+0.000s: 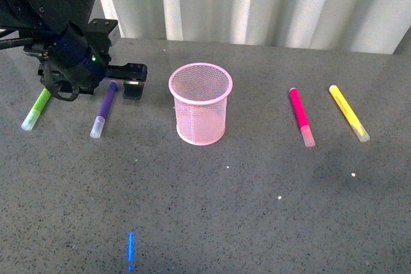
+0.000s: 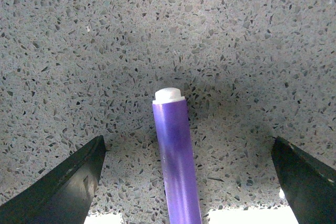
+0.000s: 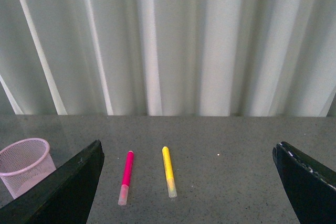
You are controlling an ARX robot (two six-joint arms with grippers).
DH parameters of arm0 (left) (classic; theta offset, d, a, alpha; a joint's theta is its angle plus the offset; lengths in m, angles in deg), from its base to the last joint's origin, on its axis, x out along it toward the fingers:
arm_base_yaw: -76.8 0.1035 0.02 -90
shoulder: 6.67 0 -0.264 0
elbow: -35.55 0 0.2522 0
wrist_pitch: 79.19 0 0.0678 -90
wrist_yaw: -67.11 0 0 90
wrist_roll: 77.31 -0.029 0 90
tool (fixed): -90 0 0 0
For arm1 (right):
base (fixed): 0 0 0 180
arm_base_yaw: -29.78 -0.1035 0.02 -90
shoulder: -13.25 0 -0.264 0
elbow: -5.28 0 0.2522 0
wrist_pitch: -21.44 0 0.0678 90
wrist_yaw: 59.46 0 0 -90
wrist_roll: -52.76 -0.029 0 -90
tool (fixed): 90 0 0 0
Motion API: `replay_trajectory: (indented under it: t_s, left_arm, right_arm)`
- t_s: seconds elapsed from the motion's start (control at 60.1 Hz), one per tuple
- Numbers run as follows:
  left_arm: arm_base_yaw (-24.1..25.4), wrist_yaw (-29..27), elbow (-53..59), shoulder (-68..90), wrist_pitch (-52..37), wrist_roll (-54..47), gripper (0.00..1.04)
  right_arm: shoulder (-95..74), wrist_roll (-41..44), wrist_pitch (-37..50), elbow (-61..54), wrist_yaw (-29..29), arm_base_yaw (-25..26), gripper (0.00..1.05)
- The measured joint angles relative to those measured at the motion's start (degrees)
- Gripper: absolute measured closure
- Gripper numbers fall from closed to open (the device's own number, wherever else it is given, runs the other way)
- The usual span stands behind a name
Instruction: Insert purple and pink pens into pink cup
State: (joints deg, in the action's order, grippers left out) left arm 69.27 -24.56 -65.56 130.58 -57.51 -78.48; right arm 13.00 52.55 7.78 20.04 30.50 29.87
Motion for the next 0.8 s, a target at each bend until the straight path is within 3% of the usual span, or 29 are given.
replay_trajectory:
  t_s: [0.566,0.799]
  left_arm:
    - [-1.44,-3.63,1.05,-0.57,0.68,-2.64,0.91]
    - [-0.63,-4.35,2.91,-2.12,-0.52,-1.11,0.92]
  right_arm:
    - [0.00,0.00,0.00,0.00,0.00,0.00,0.07]
    - [0.00,0.00,0.00,0.00,0.00,0.00,0.07]
